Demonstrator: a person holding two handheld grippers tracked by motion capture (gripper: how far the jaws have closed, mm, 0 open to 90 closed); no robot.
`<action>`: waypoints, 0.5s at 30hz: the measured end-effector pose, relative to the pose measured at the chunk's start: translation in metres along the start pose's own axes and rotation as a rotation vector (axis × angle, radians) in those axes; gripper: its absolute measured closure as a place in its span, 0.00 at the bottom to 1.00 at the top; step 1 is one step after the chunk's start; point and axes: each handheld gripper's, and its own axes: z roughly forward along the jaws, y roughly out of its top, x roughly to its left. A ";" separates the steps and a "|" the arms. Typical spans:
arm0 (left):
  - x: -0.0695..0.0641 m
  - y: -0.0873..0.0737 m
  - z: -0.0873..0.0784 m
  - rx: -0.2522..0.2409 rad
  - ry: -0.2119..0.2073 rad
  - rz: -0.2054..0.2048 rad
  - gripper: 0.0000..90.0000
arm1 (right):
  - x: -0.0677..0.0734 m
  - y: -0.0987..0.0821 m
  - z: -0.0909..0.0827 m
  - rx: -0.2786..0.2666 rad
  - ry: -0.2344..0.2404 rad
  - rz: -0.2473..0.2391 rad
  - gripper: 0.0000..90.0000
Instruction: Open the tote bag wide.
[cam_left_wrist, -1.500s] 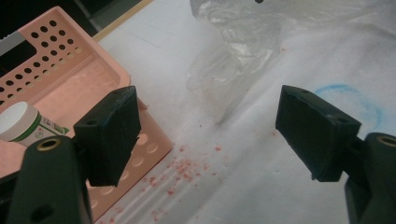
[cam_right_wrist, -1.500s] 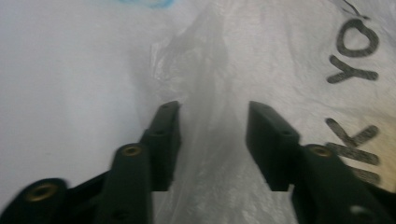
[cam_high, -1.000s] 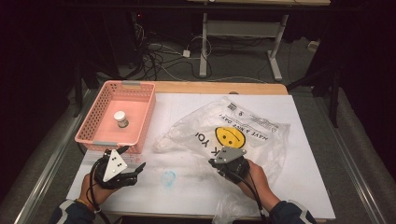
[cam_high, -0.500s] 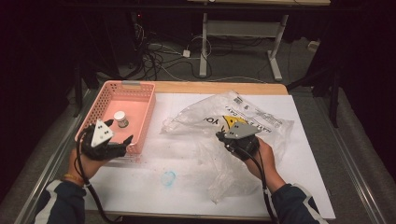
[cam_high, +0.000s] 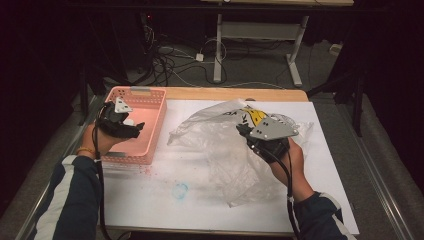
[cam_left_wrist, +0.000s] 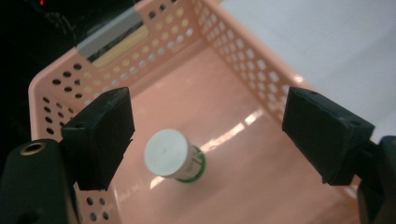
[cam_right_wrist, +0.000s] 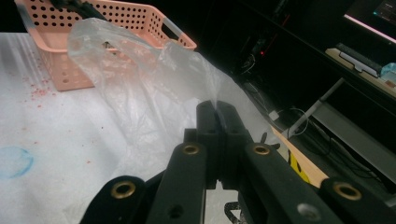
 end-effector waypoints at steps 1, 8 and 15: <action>0.003 0.001 0.005 0.024 0.000 0.001 0.18 | 0.000 -0.002 0.001 0.002 0.005 0.003 1.00; 0.026 0.003 0.043 0.227 -0.015 -0.063 0.21 | -0.001 -0.009 0.000 0.009 0.016 0.018 1.00; 0.036 -0.004 0.072 0.329 -0.009 -0.106 0.33 | -0.007 -0.014 -0.003 -0.005 0.021 0.037 1.00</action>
